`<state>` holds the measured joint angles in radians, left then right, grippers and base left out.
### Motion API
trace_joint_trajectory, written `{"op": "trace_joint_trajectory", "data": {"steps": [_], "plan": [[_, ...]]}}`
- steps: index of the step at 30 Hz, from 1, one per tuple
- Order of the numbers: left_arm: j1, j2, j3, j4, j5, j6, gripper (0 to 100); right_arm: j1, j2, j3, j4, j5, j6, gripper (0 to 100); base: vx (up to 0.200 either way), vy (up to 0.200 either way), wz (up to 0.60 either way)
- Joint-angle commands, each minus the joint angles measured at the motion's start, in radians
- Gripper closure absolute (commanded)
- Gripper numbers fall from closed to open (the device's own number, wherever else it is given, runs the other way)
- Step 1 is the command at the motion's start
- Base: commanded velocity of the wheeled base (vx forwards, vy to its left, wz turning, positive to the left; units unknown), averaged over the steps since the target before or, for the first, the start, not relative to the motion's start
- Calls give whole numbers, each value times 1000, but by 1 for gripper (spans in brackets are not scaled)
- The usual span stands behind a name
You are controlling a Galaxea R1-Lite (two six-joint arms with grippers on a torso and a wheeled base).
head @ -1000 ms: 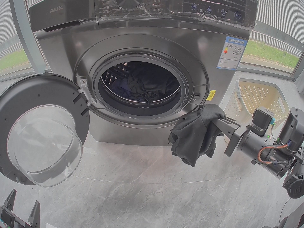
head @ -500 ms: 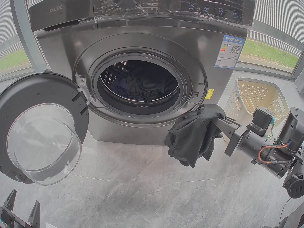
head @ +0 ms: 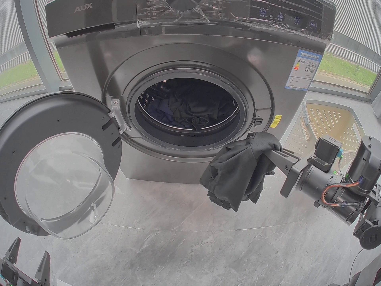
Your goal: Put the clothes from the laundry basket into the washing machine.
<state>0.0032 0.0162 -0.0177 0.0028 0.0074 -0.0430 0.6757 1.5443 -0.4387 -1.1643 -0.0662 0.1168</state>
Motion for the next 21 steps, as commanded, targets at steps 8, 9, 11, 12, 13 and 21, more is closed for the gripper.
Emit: {"op": "trace_joint_trajectory", "data": {"steps": [8,9,11,12,13,21], "plan": [[1,-4,18,0,6,29,0,50,68,-21,-35,-15,29,100,0,0,0],[1,-4,18,0,5,35,0,53,85,-34,-43,-30,35,100,0,0,0],[1,-4,18,0,3,38,0,68,129,-58,-55,-63,37,100,0,0,0],[3,-4,18,0,2,37,0,74,152,-74,-63,-75,37,100,0,0,0],[3,-4,18,0,2,37,0,81,175,-89,-75,-84,37,100,0,0,0],[8,2,-54,-99,-3,3,0,110,266,-173,-176,-110,38,100,0,0,0]]}}
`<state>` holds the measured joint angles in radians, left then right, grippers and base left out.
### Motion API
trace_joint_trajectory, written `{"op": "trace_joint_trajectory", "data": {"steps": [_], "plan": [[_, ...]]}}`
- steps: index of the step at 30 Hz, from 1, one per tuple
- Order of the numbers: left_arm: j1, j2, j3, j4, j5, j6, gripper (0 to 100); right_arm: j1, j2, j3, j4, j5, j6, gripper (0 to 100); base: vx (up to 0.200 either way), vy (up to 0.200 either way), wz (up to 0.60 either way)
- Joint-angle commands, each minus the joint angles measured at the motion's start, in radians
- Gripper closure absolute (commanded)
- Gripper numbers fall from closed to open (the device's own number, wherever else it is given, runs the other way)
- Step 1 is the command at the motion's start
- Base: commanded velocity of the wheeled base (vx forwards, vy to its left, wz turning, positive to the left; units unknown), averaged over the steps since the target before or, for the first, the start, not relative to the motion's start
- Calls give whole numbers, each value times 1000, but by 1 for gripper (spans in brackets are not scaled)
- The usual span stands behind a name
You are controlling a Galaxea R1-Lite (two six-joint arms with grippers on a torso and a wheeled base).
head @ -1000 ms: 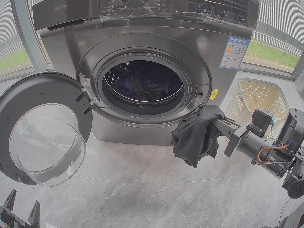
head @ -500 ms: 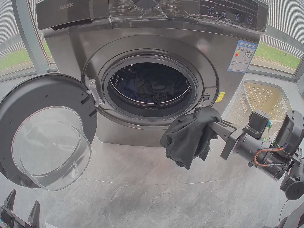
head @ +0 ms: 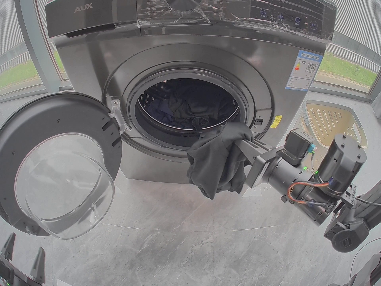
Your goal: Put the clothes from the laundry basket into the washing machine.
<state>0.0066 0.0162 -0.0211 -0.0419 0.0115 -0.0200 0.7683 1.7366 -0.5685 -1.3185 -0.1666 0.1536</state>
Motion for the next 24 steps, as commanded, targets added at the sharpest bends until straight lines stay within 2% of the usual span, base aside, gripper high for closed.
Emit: {"op": "trace_joint_trajectory", "data": {"steps": [1,3,6,8,9,14,18,19,20,21,24], "plan": [[13,39,-128,-85,-31,-26,0,23,77,-59,-25,-31,12,100,0,0,0],[10,105,-163,-81,-117,-17,0,42,78,-88,-25,-40,35,100,0,0,0],[13,220,-180,-90,-251,-26,0,69,93,-125,-25,-44,58,100,0,0,0],[13,232,-181,-92,-260,-26,0,71,95,-126,-25,-45,58,100,0,0,0],[4,346,-189,-122,-334,-18,0,74,97,-142,-25,-42,58,100,0,0,0],[-43,616,-217,-269,-444,-12,0,91,97,-163,-33,-30,61,100,0,0,0],[-120,801,-227,-406,-458,-14,0,88,101,-165,-56,-28,63,100,0,0,0],[-171,889,-231,-478,-453,-11,0,86,107,-163,-61,-28,63,100,0,0,0],[-180,903,-229,-489,-452,-11,0,86,107,-163,-61,-30,63,100,0,0,0],[-232,978,-232,-558,-444,-12,0,88,109,-163,-61,-31,63,100,0,0,0],[-307,1085,-258,-621,-421,-12,0,89,109,-163,-61,-34,63,100,0,0,0]]}}
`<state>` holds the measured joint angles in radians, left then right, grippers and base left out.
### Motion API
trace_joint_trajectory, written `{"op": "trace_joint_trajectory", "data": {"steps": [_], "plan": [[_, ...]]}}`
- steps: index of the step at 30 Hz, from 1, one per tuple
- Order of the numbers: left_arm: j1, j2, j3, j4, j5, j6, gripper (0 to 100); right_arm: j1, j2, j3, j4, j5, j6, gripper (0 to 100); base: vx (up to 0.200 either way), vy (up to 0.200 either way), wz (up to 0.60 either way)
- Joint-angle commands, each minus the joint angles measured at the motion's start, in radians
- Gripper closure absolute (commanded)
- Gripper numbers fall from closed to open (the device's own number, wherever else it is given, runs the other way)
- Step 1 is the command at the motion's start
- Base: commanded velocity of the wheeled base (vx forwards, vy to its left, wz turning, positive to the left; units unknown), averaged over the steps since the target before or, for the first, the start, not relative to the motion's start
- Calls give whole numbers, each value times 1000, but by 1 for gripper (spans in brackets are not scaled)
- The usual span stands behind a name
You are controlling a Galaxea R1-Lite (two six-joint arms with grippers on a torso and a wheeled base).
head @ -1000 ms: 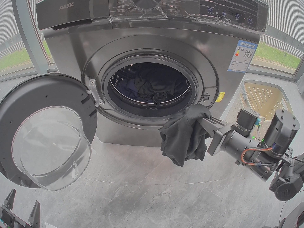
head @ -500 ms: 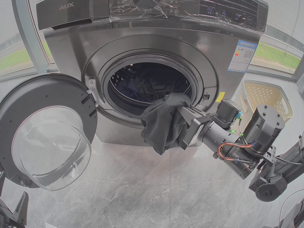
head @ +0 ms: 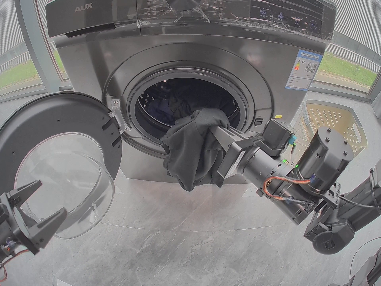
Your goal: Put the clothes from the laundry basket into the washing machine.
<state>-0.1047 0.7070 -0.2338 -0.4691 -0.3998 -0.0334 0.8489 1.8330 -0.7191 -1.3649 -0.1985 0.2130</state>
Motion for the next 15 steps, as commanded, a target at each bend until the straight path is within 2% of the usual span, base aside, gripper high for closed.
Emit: {"op": "trace_joint_trajectory", "data": {"steps": [1,6,9,10,12,14,15], "plan": [[-216,420,-55,-201,-4,1,0,10,12,-13,-13,-4,3,100,0,0,0],[-300,566,-98,-235,-1,0,0,12,12,-3,-14,-9,3,100,0,0,0],[-313,601,-107,-255,-1,-2,0,13,12,-2,-14,-10,3,100,0,0,0],[-342,680,-136,-292,1,-5,0,13,11,-2,-13,-10,3,100,0,0,0],[-354,735,-160,-321,1,-10,0,16,11,6,-14,-12,3,100,0,0,0],[-354,735,-160,-321,1,-10,0,16,11,6,-14,-12,3,100,0,0,0],[-368,805,-196,-368,1,-16,0,22,12,20,-14,-12,5,100,0,0,0]]}}
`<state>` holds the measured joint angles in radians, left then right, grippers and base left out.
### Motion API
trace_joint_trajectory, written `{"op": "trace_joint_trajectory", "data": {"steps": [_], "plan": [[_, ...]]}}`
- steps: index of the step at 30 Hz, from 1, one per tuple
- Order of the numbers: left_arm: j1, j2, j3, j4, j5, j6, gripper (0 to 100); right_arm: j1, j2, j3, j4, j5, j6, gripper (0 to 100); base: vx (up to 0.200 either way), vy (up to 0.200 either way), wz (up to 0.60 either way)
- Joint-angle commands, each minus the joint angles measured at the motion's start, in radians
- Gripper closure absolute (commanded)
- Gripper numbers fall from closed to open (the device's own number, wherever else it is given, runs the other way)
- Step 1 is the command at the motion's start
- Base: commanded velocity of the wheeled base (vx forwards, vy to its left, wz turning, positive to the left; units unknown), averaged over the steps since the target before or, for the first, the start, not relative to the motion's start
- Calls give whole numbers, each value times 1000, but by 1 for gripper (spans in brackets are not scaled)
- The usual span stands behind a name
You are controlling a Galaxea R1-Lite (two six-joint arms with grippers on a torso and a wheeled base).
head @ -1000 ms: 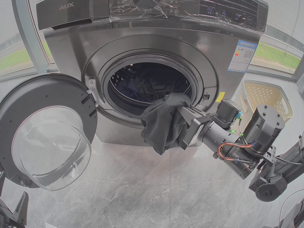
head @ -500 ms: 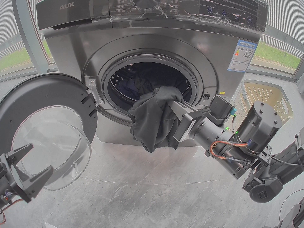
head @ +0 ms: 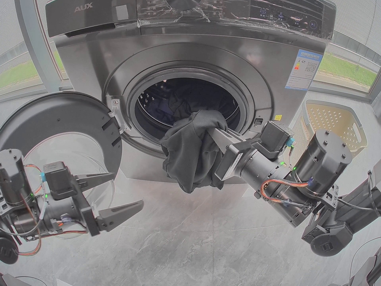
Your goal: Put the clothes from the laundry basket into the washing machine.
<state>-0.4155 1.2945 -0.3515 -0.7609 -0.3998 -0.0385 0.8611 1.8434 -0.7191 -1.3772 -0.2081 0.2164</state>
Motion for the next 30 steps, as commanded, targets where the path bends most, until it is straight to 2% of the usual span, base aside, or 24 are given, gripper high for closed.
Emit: {"op": "trace_joint_trajectory", "data": {"steps": [1,9,15,24,26,30], "plan": [[-57,238,-87,-89,6,-14,0,12,2,21,-2,-2,1,100,0,0,0],[-68,358,-153,-155,15,-21,0,12,4,26,-3,-4,1,100,0,0,0],[-101,473,-199,-216,33,-26,0,13,10,29,-5,-4,1,100,0,0,0],[-132,537,-258,-250,45,-29,0,13,10,30,-5,-4,1,100,0,0,0],[-138,551,-259,-255,78,-26,0,12,11,30,-5,-4,3,100,0,0,0],[-151,560,-258,-293,99,-27,0,12,11,30,-5,-4,3,100,0,0,0]]}}
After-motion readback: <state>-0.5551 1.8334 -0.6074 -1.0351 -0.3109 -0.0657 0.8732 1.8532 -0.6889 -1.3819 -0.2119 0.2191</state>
